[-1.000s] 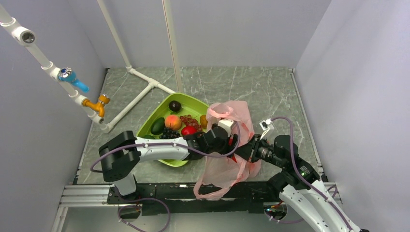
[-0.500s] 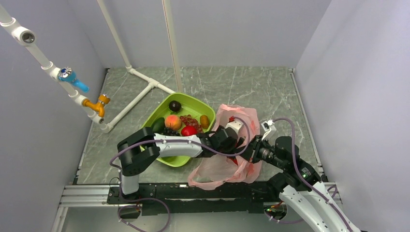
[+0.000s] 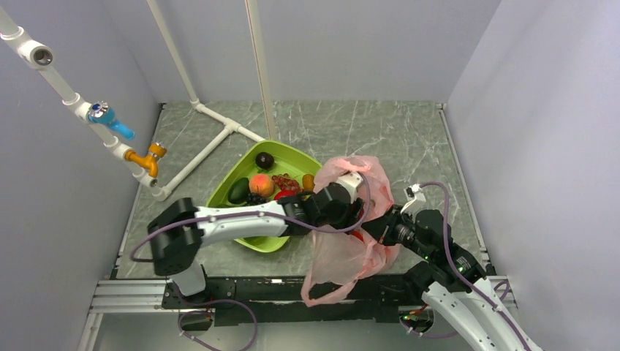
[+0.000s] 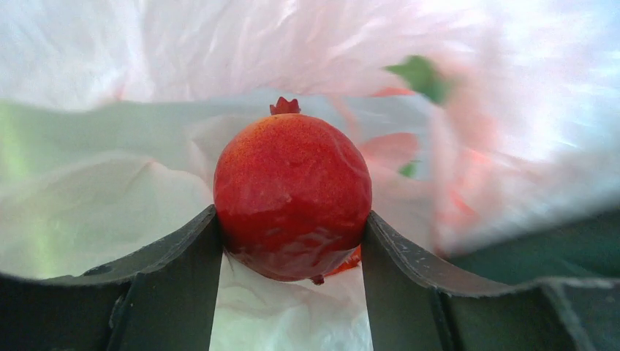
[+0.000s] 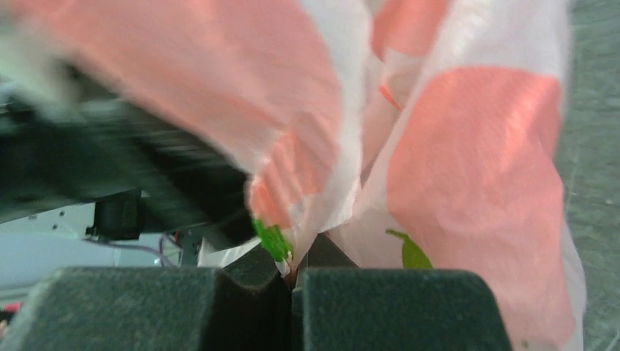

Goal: Take the fake fruits out of the plastic bag
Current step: Take out the fake fruit from the plastic bag, then place the fake fruit in the plastic bag.

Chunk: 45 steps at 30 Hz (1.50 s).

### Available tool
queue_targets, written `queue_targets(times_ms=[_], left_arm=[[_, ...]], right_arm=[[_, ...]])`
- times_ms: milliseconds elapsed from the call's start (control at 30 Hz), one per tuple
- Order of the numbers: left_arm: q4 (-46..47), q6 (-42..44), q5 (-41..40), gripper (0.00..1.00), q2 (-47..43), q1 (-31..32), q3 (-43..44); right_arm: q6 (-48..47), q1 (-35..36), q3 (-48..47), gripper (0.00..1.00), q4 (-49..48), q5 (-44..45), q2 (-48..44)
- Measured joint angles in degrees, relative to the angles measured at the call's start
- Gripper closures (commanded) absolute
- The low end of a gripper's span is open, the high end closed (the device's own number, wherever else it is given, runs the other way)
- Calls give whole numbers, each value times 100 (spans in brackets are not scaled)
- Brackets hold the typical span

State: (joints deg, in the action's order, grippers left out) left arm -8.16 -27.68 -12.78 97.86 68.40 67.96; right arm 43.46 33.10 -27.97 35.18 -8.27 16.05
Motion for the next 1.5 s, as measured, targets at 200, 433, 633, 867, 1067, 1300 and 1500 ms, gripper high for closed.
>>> queue_targets(times_ms=[200, 433, 633, 867, 1067, 1300, 1500], left_arm=[[35, -68, 481, 69, -1226, -2, -232], [170, -343, 835, 67, -1744, -39, -822], [1375, -514, 1276, 62, -2085, -146, -1751], [3676, -935, 2474, 61, -2483, -376, -2549], [5119, -1661, 3014, 62, -2507, -822, -2826], [5021, -2006, 2612, 54, -2883, -938, -3289], [3224, -1821, 2485, 62, -2341, -960, -1840]], right_arm=[[396, 0, 70, 100, 72, 758, 63], [503, 4, 70, 100, -55, 1102, 634], [522, 4, 70, 100, -57, 1163, 544], [516, 4, 68, 100, -48, 1364, 387], [518, 4, 66, 100, -52, 1375, 511], [520, 4, 48, 100, 87, 1519, 428], [518, 4, -52, 100, 238, 1738, 216]])
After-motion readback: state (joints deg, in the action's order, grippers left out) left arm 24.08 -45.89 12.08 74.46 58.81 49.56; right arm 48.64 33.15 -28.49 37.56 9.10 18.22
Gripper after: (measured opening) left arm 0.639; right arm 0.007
